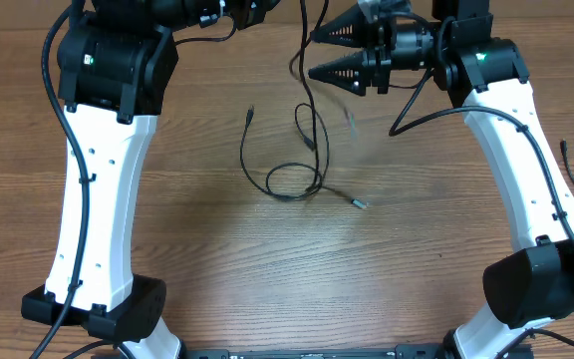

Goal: Untangle cables

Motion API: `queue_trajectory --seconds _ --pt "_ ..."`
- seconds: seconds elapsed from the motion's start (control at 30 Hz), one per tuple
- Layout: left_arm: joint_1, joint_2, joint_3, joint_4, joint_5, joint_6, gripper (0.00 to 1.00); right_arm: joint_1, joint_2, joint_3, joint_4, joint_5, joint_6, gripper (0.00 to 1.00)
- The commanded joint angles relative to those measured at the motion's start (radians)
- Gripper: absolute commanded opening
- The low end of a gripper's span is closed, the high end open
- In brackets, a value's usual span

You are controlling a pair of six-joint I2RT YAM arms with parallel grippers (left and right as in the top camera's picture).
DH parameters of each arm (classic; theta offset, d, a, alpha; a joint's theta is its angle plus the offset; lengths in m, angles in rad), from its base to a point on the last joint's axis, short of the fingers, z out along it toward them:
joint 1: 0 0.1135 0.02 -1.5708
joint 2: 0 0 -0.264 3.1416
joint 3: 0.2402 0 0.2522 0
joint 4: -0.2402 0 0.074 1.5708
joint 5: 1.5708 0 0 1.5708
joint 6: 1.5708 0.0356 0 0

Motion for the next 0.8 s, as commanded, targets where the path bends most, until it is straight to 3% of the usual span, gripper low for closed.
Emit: queue_trajectory --seconds 0.0,0.17,0.47,0.5,0.67,0.73,0.77 --pt "-0.013 0.001 0.011 0.017 0.023 0.007 0.04 -0.003 -0.003 -0.004 0.000 0.078 0.021 0.63" --pt "-0.010 0.001 0.011 0.016 0.046 0.014 0.04 -0.009 -0.003 -0.004 0.001 0.128 0.021 0.82" --pt "-0.084 0.001 0.011 0.016 0.049 0.009 0.04 -0.014 -0.003 -0.004 0.059 0.130 0.021 0.91" --pt "-0.088 0.001 0.011 0.016 0.049 0.005 0.04 -0.014 -0.003 -0.004 0.072 0.131 0.021 1.00" --pt "-0.098 0.001 0.011 0.016 0.044 0.002 0.04 -0.013 -0.003 -0.004 0.081 0.117 0.021 0.99" --pt "-0.089 0.001 0.011 0.016 0.035 0.002 0.04 -0.013 -0.003 -0.004 0.079 0.064 0.021 0.91" --pt "-0.081 0.001 0.011 0.016 0.029 0.002 0.04 -0.013 -0.003 -0.004 0.077 0.033 0.021 0.81"
